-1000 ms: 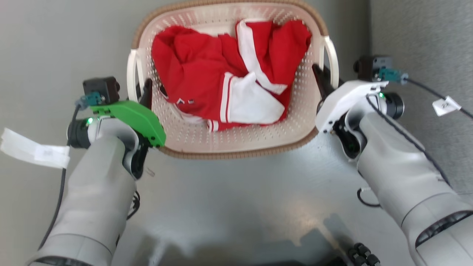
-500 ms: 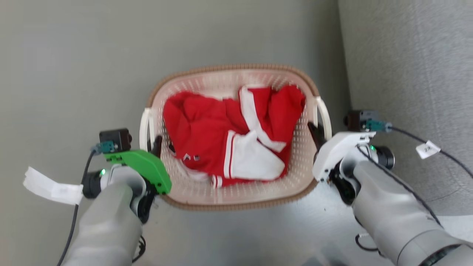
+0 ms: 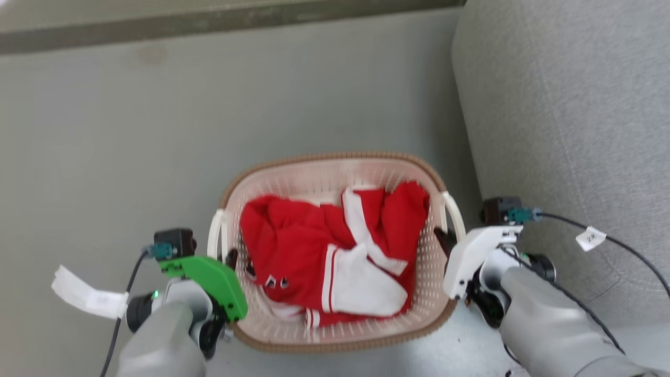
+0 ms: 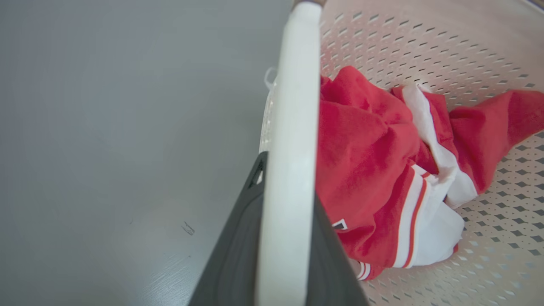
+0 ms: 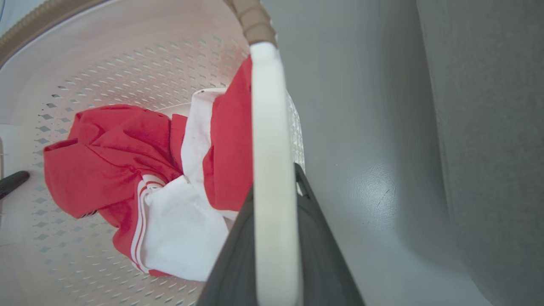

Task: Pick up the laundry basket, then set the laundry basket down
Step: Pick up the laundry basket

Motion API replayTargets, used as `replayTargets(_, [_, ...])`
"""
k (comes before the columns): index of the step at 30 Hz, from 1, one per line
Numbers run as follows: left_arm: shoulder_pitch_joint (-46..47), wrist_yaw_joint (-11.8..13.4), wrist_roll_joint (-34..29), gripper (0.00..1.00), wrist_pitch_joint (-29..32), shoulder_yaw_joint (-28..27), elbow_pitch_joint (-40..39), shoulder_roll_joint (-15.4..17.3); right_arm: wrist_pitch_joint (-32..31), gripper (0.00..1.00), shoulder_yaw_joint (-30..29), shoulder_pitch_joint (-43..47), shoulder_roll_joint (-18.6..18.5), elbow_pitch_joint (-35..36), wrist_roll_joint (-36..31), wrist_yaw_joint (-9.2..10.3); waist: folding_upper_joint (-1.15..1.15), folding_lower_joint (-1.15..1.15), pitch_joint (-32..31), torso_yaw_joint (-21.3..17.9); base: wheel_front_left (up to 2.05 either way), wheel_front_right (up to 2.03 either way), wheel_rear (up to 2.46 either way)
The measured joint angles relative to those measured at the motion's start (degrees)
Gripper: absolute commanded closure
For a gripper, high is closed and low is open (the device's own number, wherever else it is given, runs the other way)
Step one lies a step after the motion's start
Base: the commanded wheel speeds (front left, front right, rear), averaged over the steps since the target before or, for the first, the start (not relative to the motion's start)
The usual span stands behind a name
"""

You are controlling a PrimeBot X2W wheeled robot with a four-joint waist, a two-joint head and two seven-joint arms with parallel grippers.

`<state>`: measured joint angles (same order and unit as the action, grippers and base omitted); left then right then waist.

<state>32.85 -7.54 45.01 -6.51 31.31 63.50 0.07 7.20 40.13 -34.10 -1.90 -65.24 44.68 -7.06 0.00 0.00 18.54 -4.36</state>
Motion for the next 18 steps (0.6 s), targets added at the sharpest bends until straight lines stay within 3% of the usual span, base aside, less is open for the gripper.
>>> replayTargets(18, [-5.9,0.0,3.8,1.0,6.3,2.2,2.2,-0.2,-7.1,1.0,3.0,5.5,0.2,-0.7,2.8,0.01,0.0,0.0,-11.8,-0.9,0.0,0.0,0.0])
